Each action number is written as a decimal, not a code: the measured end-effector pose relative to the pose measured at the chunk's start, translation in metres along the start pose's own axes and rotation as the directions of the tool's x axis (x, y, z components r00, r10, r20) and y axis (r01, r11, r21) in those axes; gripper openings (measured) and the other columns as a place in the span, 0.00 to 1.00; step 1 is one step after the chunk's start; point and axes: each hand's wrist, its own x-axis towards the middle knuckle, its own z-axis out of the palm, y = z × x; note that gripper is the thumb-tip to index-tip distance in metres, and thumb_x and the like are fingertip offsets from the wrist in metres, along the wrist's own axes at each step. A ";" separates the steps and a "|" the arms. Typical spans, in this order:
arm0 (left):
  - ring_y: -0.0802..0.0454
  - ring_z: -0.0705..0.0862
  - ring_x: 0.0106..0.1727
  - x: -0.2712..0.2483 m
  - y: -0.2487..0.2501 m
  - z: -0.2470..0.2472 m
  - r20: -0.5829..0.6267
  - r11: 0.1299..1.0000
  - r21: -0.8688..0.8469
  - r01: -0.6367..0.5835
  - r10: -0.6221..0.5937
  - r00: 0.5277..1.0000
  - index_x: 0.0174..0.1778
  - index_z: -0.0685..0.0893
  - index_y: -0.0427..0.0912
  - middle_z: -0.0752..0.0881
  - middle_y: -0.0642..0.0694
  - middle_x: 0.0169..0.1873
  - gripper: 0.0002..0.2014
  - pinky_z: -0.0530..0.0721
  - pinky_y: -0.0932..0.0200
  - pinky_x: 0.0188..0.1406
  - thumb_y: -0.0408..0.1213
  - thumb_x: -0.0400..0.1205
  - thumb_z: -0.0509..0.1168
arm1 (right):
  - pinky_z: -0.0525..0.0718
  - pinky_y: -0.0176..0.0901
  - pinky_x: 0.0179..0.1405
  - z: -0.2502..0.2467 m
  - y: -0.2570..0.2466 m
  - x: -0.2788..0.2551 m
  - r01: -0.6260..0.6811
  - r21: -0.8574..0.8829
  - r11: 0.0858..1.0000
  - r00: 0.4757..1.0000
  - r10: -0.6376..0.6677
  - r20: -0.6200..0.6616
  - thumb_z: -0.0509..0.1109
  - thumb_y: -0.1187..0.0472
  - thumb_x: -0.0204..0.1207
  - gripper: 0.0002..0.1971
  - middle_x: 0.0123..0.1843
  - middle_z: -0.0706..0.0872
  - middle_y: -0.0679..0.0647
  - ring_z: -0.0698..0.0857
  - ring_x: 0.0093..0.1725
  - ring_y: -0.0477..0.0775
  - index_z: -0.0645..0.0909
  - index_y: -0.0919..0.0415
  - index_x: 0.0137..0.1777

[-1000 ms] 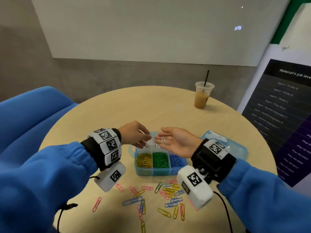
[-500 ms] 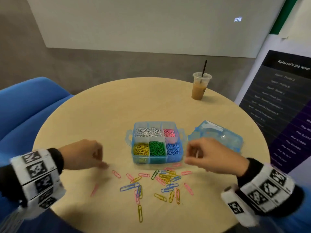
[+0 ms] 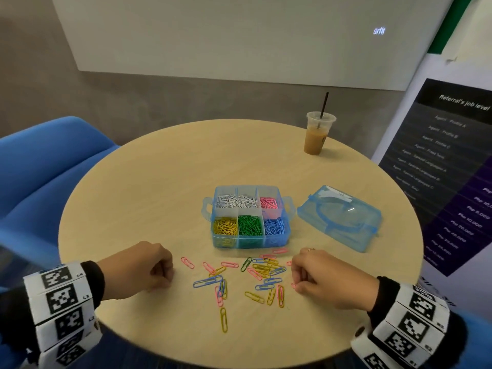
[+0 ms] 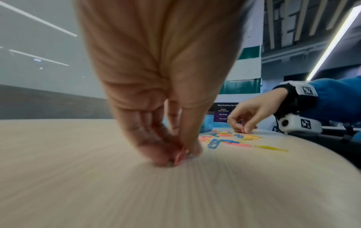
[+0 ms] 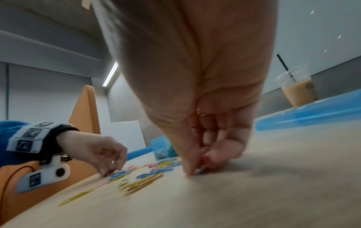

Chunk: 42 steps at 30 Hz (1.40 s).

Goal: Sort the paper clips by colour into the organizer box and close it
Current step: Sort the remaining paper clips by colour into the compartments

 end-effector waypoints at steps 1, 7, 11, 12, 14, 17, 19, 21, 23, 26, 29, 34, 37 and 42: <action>0.63 0.81 0.38 0.000 0.002 -0.001 0.015 0.999 0.007 -0.051 0.050 0.999 0.47 0.83 0.52 0.88 0.55 0.40 0.03 0.79 0.72 0.41 0.38 0.81 0.68 | 0.71 0.30 0.40 -0.001 0.000 -0.001 0.011 0.001 1.000 1.000 -0.011 0.006 0.68 0.58 0.79 0.09 0.40 0.76 0.42 0.73 0.38 0.37 0.74 0.48 0.39; 0.61 0.83 0.40 0.018 0.009 -0.010 -0.105 0.966 -0.008 -0.257 0.255 0.961 0.50 0.81 0.53 0.83 0.55 0.36 0.05 0.74 0.73 0.37 0.39 0.82 0.69 | 0.75 0.31 0.35 -0.016 0.012 0.015 0.052 0.123 0.991 0.983 -0.029 -0.180 0.73 0.66 0.74 0.10 0.34 0.83 0.46 0.77 0.30 0.39 0.76 0.52 0.44; 0.63 0.82 0.39 0.033 0.005 -0.009 -0.071 0.965 -0.003 -0.261 0.260 0.963 0.51 0.82 0.53 0.86 0.57 0.38 0.08 0.75 0.73 0.38 0.38 0.80 0.71 | 0.75 0.29 0.33 -0.017 0.019 0.026 -0.006 0.081 0.997 0.999 0.010 -0.052 0.74 0.63 0.74 0.11 0.34 0.82 0.45 0.77 0.31 0.39 0.76 0.49 0.37; 0.63 0.81 0.38 0.035 0.004 -0.009 -0.072 0.965 -0.005 -0.263 0.261 0.963 0.48 0.83 0.55 0.86 0.57 0.37 0.07 0.76 0.73 0.39 0.38 0.79 0.72 | 0.74 0.29 0.34 -0.017 0.021 0.027 -0.015 0.062 0.998 1.000 0.016 -0.014 0.74 0.61 0.76 0.12 0.34 0.80 0.44 0.76 0.32 0.40 0.75 0.48 0.36; 0.62 0.81 0.39 0.037 0.002 -0.010 -0.082 0.963 0.009 -0.269 0.269 0.960 0.41 0.82 0.59 0.85 0.57 0.37 0.09 0.74 0.74 0.38 0.40 0.78 0.74 | 0.75 0.30 0.35 -0.019 0.022 0.028 -0.019 0.029 0.999 0.999 0.018 0.038 0.72 0.57 0.78 0.13 0.34 0.79 0.43 0.76 0.33 0.41 0.74 0.47 0.35; 0.61 0.81 0.41 0.039 -0.002 -0.008 -0.099 0.962 0.035 -0.271 0.274 0.957 0.38 0.80 0.61 0.81 0.56 0.42 0.10 0.73 0.75 0.39 0.41 0.78 0.74 | 0.72 0.32 0.35 -0.019 0.019 0.028 0.013 -0.032 0.999 0.999 -0.012 0.043 0.70 0.54 0.80 0.12 0.35 0.77 0.44 0.74 0.34 0.44 0.74 0.50 0.36; 0.60 0.80 0.42 0.040 -0.004 -0.005 -0.105 0.963 0.031 -0.267 0.269 0.957 0.38 0.79 0.61 0.80 0.54 0.45 0.11 0.73 0.75 0.40 0.41 0.79 0.73 | 0.69 0.33 0.33 -0.017 0.016 0.026 0.056 -0.091 0.994 0.998 -0.055 0.012 0.69 0.56 0.80 0.10 0.35 0.76 0.44 0.72 0.33 0.44 0.73 0.52 0.39; 0.61 0.79 0.42 0.040 -0.006 -0.002 -0.101 0.966 0.038 -0.255 0.258 0.961 0.38 0.78 0.60 0.80 0.54 0.45 0.10 0.73 0.75 0.41 0.41 0.80 0.72 | 0.68 0.33 0.31 -0.016 0.016 0.025 0.086 -0.076 0.993 0.996 -0.087 -0.013 0.69 0.59 0.79 0.11 0.33 0.75 0.43 0.71 0.31 0.42 0.72 0.50 0.38; 0.60 0.79 0.42 0.040 -0.006 -0.002 -0.107 0.965 0.047 -0.257 0.261 0.959 0.37 0.76 0.58 0.81 0.55 0.44 0.11 0.73 0.75 0.40 0.42 0.80 0.71 | 0.70 0.32 0.32 -0.019 0.018 0.025 0.092 0.000 0.996 0.994 -0.092 -0.062 0.72 0.59 0.78 0.11 0.32 0.78 0.44 0.73 0.29 0.42 0.74 0.48 0.38; 0.60 0.78 0.39 0.039 -0.003 -0.004 -0.112 0.959 0.045 -0.280 0.283 0.953 0.35 0.75 0.56 0.85 0.55 0.40 0.12 0.72 0.75 0.36 0.40 0.80 0.71 | 0.76 0.28 0.34 -0.024 0.016 0.027 0.082 0.114 0.990 0.981 -0.060 -0.186 0.76 0.62 0.74 0.06 0.33 0.84 0.45 0.79 0.31 0.39 0.83 0.50 0.44; 0.61 0.78 0.37 0.039 0.001 -0.006 -0.103 0.951 0.029 -0.309 0.311 0.945 0.39 0.77 0.55 0.87 0.53 0.39 0.10 0.72 0.75 0.34 0.39 0.80 0.72 | 0.77 0.26 0.35 -0.026 0.008 0.032 0.077 0.142 0.987 0.981 -0.049 -0.187 0.79 0.62 0.72 0.09 0.33 0.85 0.45 0.81 0.30 0.39 0.88 0.54 0.51; 0.65 0.78 0.39 0.041 0.016 -0.003 -0.128 0.917 0.064 -0.394 0.399 0.908 0.56 0.84 0.52 0.81 0.60 0.37 0.08 0.70 0.78 0.37 0.43 0.82 0.69 | 0.78 0.33 0.37 -0.024 -0.002 0.042 0.044 -0.019 0.999 0.993 -0.046 -0.106 0.75 0.61 0.75 0.11 0.35 0.83 0.45 0.82 0.36 0.45 0.88 0.56 0.57; 0.66 0.77 0.39 0.045 0.023 0.000 -0.097 0.897 0.133 -0.422 0.435 0.895 0.56 0.85 0.53 0.77 0.64 0.39 0.08 0.75 0.72 0.43 0.45 0.83 0.68 | 0.74 0.36 0.36 -0.019 -0.006 0.044 0.002 -0.158 0.987 0.997 -0.015 -0.082 0.70 0.61 0.79 0.05 0.39 0.81 0.50 0.82 0.42 0.52 0.84 0.60 0.51; 0.71 0.73 0.39 0.051 0.032 0.003 -0.021 0.895 0.191 -0.403 0.414 0.910 0.55 0.82 0.48 0.71 0.65 0.42 0.06 0.68 0.80 0.41 0.43 0.85 0.64 | 0.71 0.43 0.44 -0.010 -0.005 0.040 -0.062 -0.284 0.957 0.997 0.075 0.036 0.57 0.57 0.87 0.08 0.49 0.77 0.56 0.76 0.46 0.56 0.75 0.59 0.54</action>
